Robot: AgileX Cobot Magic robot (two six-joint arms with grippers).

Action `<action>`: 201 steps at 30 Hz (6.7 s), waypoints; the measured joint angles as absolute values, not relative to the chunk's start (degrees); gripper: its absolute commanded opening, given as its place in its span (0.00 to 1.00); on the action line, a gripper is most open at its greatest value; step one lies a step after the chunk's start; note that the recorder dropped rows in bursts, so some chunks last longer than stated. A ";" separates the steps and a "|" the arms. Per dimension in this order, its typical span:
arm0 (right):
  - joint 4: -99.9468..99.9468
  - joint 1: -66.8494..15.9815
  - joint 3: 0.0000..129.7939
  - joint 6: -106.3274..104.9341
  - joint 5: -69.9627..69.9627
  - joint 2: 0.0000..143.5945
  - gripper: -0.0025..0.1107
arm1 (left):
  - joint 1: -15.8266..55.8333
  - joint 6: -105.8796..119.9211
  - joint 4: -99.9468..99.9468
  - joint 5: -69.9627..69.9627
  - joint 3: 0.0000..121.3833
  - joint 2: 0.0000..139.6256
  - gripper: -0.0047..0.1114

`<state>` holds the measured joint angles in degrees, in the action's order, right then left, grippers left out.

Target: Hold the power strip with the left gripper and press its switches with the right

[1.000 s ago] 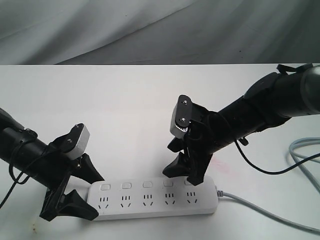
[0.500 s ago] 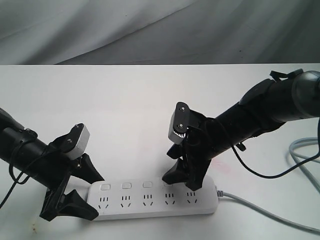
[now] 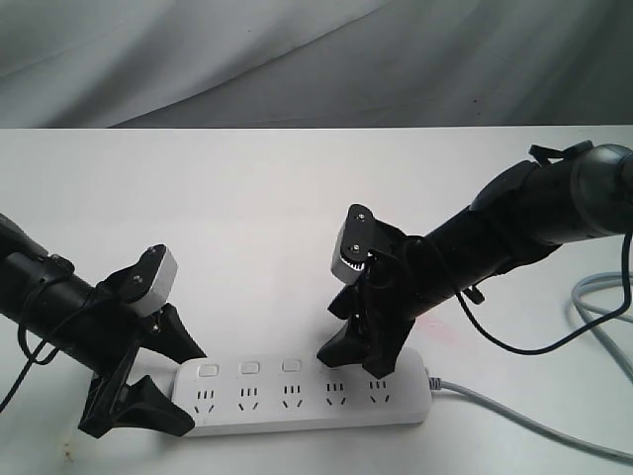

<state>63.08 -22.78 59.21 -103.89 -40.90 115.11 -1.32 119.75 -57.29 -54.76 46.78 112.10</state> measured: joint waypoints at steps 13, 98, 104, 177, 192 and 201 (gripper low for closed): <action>60.92 -22.90 59.67 -99.08 -39.06 115.24 0.57 | -1.32 119.75 -57.29 -54.76 46.78 112.10 0.59; 62.16 -19.37 49.94 -101.01 -33.01 107.78 0.57 | -1.32 119.75 -57.19 -54.84 46.78 112.10 0.59; 65.15 -19.37 49.94 -100.01 -34.20 109.97 0.57 | -1.32 119.75 -56.99 -54.84 46.78 112.10 0.59; 68.50 -19.37 49.24 -63.15 -5.57 20.11 0.15 | -1.32 119.75 -57.09 -54.84 46.78 112.10 0.59; 75.31 -14.10 45.28 -45.17 -2.57 19.98 0.15 | -1.32 119.75 -57.09 -54.84 46.78 112.10 0.59; 49.95 -0.43 21.36 -14.84 -19.09 20.08 0.15 | -1.32 119.75 -57.09 -54.84 46.78 112.10 0.59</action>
